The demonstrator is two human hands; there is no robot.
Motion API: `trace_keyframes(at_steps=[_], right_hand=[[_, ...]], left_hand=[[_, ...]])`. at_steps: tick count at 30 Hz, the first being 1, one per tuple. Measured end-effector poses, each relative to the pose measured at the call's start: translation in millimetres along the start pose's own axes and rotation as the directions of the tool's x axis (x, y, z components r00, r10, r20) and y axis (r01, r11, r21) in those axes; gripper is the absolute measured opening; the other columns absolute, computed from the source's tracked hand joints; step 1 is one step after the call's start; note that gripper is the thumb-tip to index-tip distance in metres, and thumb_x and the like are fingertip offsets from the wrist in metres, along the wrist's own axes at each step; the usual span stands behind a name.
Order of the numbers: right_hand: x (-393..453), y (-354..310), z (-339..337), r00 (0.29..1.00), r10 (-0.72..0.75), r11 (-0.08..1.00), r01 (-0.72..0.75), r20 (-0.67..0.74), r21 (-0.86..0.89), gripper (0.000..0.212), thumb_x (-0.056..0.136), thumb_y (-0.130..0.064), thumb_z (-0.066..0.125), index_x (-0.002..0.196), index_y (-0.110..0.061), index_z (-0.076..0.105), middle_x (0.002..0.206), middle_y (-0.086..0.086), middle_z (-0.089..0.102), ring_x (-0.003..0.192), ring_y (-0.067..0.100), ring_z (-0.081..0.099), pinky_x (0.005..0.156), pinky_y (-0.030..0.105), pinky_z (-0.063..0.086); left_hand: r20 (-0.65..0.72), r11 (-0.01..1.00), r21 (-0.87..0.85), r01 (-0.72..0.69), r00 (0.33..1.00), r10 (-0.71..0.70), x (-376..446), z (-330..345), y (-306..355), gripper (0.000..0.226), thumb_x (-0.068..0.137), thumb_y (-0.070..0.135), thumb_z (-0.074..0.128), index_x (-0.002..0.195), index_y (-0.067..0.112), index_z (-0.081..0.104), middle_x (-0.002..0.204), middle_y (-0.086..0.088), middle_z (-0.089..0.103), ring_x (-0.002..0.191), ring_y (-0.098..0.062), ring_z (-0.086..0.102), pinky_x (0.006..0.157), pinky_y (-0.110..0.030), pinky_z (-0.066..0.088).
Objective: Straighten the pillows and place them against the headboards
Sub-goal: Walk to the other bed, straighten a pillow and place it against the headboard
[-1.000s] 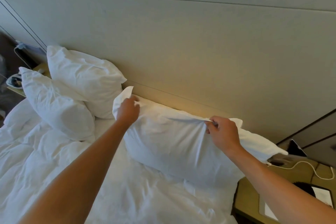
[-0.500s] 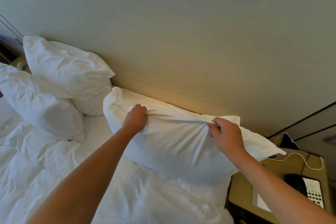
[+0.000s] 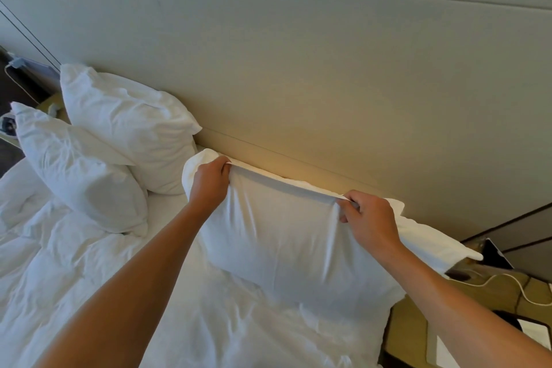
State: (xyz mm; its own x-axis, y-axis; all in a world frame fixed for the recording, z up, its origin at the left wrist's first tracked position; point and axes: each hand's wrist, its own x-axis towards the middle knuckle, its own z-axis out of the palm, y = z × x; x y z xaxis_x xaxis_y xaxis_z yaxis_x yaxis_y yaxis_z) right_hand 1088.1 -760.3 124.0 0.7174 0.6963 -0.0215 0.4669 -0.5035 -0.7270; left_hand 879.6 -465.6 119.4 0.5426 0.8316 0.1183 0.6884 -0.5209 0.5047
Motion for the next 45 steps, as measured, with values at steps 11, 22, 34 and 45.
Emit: trace_keyframes(at_steps=[11, 22, 34, 45], right_hand=[[32, -41, 20, 1.000, -0.013, 0.995, 0.011, 0.017, 0.096, 0.034, 0.100, -0.025, 0.067, 0.066, -0.023, 0.067, 0.062, -0.007, 0.073, 0.070, 0.018, 0.075, 0.077, 0.039, 0.058], [71, -47, 37, 0.999, 0.044, 0.987, -0.042, -0.011, 0.155, 0.036, 0.099, -0.024, 0.066, 0.064, -0.018, 0.066, 0.063, -0.003, 0.074, 0.070, 0.023, 0.074, 0.078, 0.046, 0.060], [153, -67, 49, 0.998, 0.032, 0.995, -0.027, -0.047, 0.097, 0.033, 0.096, -0.022, 0.065, 0.069, -0.006, 0.071, 0.070, 0.010, 0.074, 0.072, 0.033, 0.068, 0.069, 0.042, 0.053], [174, 7, 43, 0.994, -0.075, 0.759, 0.002, -0.084, -0.651, 0.037, 0.093, -0.046, 0.071, 0.116, -0.016, 0.067, 0.119, 0.009, 0.060, 0.103, 0.033, 0.060, 0.089, 0.044, 0.048]], left_hand=[[-0.056, 0.996, 0.030, 0.088, 0.995, -0.086, 25, -34, -21, 0.031, 0.103, 0.026, 0.039, 0.091, 0.016, 0.066, 0.074, -0.006, 0.068, 0.072, -0.027, 0.068, 0.073, -0.045, 0.058], [-0.055, 0.995, -0.024, 0.100, 0.993, -0.102, 74, -27, -18, 0.032, 0.103, 0.022, 0.041, 0.093, 0.005, 0.066, 0.081, -0.012, 0.069, 0.076, -0.030, 0.066, 0.077, -0.050, 0.057], [-0.052, 0.994, -0.030, 0.108, 0.993, -0.109, 137, -3, -3, 0.031, 0.104, 0.024, 0.048, 0.128, 0.018, 0.066, 0.139, -0.012, 0.060, 0.121, -0.030, 0.060, 0.096, -0.038, 0.047], [0.459, 0.808, -0.150, 0.570, 0.763, -0.454, -9, 157, 4, 0.112, 0.084, 0.056, 0.072, 0.163, 0.028, -0.003, 0.160, -0.021, 0.026, 0.144, -0.039, 0.038, 0.116, -0.045, 0.035]])
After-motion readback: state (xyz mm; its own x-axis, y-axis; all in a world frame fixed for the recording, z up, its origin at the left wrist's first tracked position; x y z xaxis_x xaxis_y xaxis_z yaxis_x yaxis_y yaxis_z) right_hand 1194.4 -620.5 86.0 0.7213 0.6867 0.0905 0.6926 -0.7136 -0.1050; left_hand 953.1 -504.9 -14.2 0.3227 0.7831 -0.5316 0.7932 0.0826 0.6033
